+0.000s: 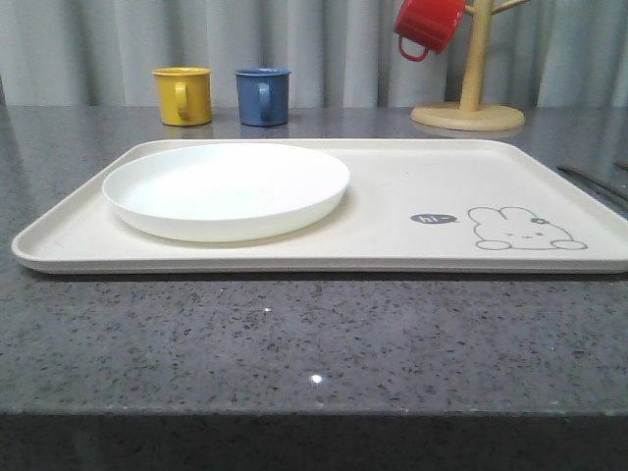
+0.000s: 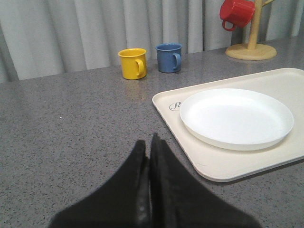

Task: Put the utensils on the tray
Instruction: 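Lift the left gripper away from the plate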

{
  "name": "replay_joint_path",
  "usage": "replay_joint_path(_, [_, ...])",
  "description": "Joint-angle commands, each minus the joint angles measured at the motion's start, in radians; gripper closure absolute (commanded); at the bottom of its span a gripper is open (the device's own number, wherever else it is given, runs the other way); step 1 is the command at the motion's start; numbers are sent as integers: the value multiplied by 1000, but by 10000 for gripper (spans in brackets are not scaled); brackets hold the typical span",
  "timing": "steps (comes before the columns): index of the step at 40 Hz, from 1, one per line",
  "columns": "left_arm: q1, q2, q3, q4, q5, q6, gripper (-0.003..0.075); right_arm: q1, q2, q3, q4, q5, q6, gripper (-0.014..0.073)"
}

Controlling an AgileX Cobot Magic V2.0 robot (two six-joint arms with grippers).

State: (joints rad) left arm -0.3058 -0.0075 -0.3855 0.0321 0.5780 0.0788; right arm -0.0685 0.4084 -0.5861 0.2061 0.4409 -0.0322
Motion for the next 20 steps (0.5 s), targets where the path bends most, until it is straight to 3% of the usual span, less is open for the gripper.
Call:
replay_joint_path(1, [1, -6, -25, -9, -83, -11, 738, -5, 12, -34, -4, -78, -7, -8])
replay_joint_path(20, [1, -6, -25, -9, -83, -11, 738, -5, 12, -34, -4, -98, -7, -8])
